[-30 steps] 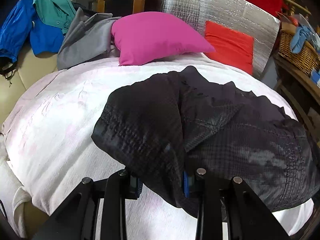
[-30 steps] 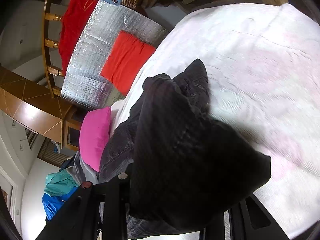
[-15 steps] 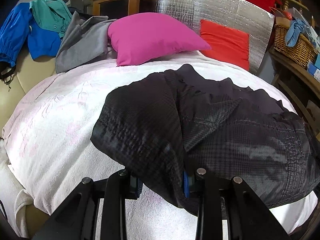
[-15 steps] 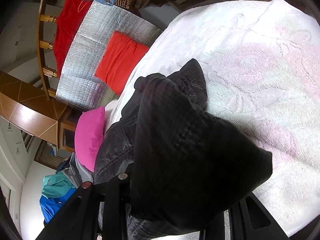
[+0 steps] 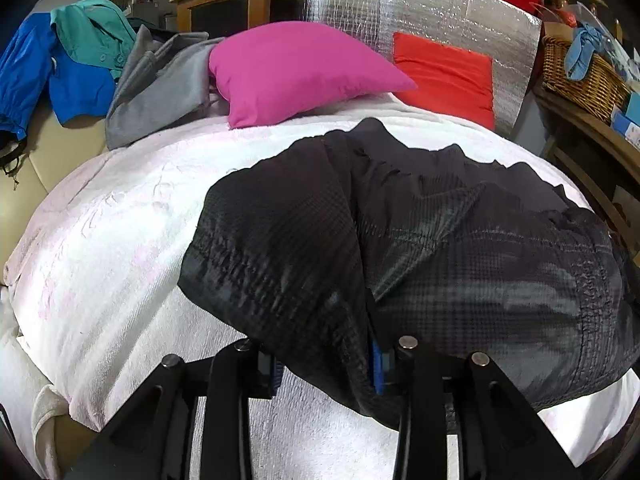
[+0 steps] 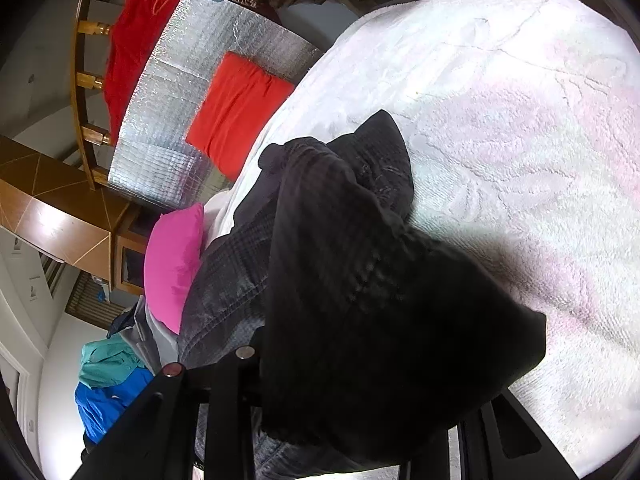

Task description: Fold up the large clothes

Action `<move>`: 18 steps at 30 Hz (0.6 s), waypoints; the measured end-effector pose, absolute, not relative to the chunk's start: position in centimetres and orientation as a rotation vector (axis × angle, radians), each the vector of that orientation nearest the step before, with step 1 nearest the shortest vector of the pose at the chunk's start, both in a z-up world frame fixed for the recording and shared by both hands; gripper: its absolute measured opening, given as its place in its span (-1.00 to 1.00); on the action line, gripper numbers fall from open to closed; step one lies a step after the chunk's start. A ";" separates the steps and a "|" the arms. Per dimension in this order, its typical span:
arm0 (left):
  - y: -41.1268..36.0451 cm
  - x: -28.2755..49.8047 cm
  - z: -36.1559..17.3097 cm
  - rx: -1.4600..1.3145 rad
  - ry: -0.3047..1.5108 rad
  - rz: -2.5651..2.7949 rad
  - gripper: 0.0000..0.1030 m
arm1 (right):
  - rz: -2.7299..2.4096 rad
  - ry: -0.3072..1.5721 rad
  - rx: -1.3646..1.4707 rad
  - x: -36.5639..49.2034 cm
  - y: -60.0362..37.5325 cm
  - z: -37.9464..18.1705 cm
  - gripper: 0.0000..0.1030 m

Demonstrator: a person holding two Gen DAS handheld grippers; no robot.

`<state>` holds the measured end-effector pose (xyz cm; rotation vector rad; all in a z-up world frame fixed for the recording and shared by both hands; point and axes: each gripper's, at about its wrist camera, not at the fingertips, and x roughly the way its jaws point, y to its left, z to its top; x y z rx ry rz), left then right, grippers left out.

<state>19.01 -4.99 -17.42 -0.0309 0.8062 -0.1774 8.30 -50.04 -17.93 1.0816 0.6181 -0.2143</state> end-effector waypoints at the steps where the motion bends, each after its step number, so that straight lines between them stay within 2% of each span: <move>1: -4.8 19.1 -17.5 -0.042 0.819 -0.184 -0.20 | -0.212 0.622 1.087 8.3 -50.1 -18.0 -0.31; 4: -3.8 19.9 -17.5 -0.099 0.884 -0.212 -0.09 | -0.206 0.633 1.117 8.1 -50.0 -18.2 -0.22; 7: -2.3 20.6 -17.6 -0.146 0.971 -0.221 0.29 | -0.198 0.664 1.137 7.8 -50.5 -18.3 -0.14; 14: 3.2 21.4 -17.9 -0.336 1.127 -0.381 0.36 | -0.147 0.723 1.142 5.4 -51.9 -17.7 0.08; 18: 4.8 20.6 -17.2 -0.336 1.145 -0.387 0.35 | -0.127 0.761 1.105 3.7 -52.6 -17.2 0.15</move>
